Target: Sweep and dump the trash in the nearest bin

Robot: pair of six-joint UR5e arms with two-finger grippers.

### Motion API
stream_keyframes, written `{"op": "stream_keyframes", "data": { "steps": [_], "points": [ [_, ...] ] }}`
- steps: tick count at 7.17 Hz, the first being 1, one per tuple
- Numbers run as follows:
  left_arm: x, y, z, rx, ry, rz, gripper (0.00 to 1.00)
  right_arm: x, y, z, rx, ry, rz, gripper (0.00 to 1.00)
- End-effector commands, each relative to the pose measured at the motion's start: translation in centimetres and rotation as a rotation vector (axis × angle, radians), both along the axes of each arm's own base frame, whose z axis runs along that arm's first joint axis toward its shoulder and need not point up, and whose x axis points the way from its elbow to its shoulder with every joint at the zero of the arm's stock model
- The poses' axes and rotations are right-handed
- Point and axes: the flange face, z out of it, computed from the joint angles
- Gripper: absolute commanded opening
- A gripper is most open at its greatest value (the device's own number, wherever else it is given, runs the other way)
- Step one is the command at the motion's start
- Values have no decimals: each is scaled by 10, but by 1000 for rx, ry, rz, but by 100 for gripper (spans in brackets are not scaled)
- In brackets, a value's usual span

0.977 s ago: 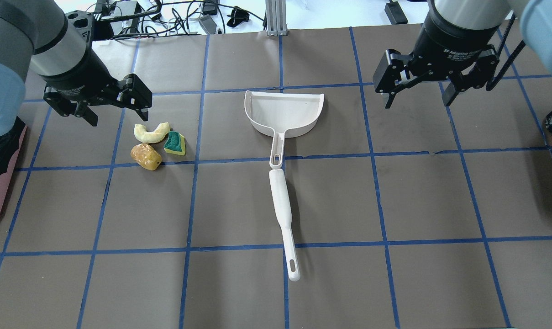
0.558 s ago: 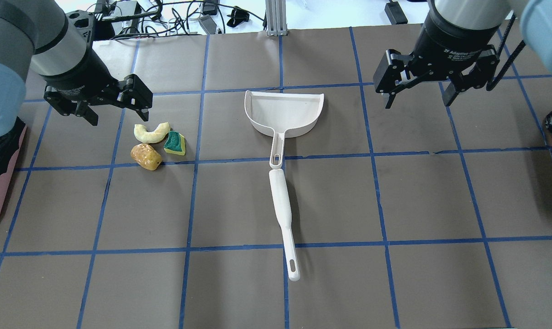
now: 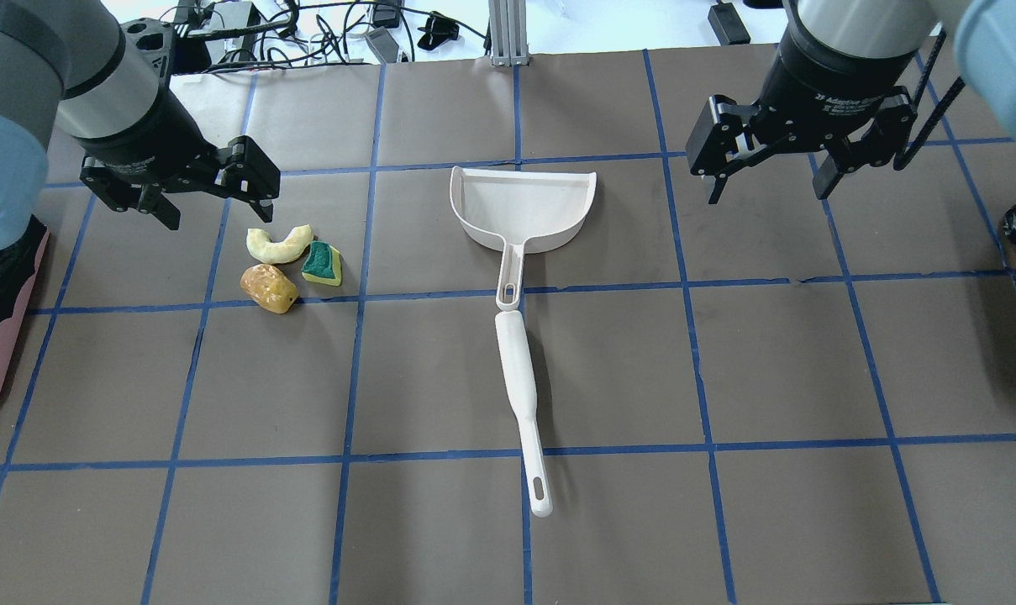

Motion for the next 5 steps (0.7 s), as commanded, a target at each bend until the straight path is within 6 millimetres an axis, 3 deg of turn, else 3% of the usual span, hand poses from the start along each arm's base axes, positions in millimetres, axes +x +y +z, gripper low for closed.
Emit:
{"op": "stream_keyframes", "data": {
  "steps": [1, 5],
  "points": [
    [5, 0, 2, -6, -37, 6, 100, 0, 1, 0, 0, 0, 2, 100],
    [13, -11, -13, 28, -60, 4, 100, 0, 0, -1, 4, 0, 4, 100]
  ]
}}
